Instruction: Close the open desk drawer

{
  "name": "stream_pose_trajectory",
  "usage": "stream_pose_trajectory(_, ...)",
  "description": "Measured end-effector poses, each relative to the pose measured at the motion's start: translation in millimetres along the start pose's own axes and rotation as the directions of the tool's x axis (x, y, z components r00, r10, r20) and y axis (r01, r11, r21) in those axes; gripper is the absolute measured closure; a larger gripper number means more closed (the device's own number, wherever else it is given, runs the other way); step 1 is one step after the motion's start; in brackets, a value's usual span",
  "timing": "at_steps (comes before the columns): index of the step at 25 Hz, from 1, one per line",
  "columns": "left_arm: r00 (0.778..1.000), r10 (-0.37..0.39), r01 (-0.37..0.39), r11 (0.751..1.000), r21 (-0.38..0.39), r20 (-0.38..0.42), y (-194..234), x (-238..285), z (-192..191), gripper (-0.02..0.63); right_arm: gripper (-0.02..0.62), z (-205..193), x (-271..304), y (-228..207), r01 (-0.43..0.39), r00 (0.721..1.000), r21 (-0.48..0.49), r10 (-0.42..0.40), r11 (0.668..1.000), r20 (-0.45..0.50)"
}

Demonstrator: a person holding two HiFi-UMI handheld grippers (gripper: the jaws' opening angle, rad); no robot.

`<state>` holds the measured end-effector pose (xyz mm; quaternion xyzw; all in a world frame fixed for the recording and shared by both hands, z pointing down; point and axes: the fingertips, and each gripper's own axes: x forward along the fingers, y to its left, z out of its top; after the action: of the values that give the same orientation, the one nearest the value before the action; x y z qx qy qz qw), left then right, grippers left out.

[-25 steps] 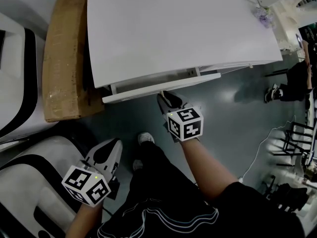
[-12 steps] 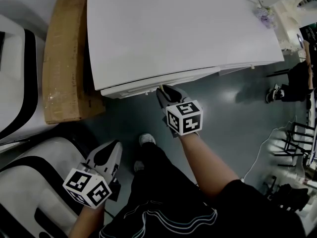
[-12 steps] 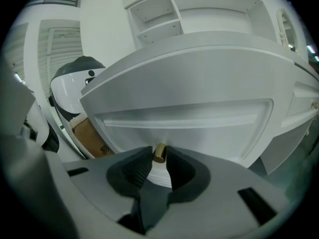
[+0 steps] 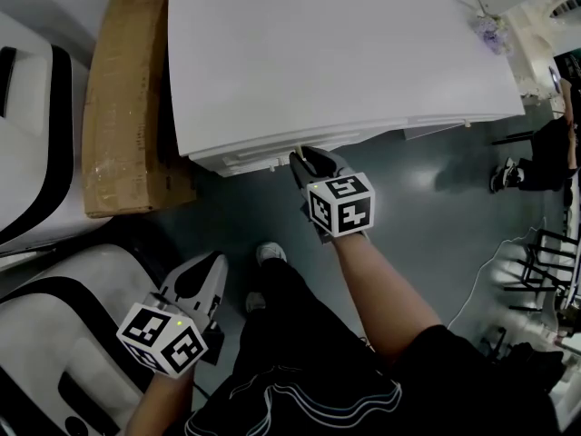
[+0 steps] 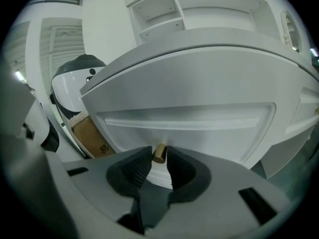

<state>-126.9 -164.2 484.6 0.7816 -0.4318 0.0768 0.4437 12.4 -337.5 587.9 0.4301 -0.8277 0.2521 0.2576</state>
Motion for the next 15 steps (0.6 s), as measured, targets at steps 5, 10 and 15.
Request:
stream_pose_trajectory(5, 1.000, -0.002, 0.001, 1.000, 0.011, 0.003, -3.2, -5.1, -3.4, 0.601, 0.443, 2.5, -5.9, 0.7, -0.007, 1.000, -0.016, 0.007, 1.000, 0.001)
stream_pose_trajectory(10, 1.000, -0.015, 0.015, 1.000, 0.026, 0.025, -15.4, -15.7, -3.9, 0.601, 0.421, 10.5, -36.8, 12.0, -0.009, 0.999, -0.038, 0.010, 0.999, 0.041)
stream_pose_trajectory(15, 0.998, -0.032, 0.029, 0.998, 0.058, 0.062, -37.5, -35.5, -0.2, 0.601, 0.411, 27.3, -90.9, 52.5, -0.082, 0.989, -0.067, 0.089, 0.994, 0.118)
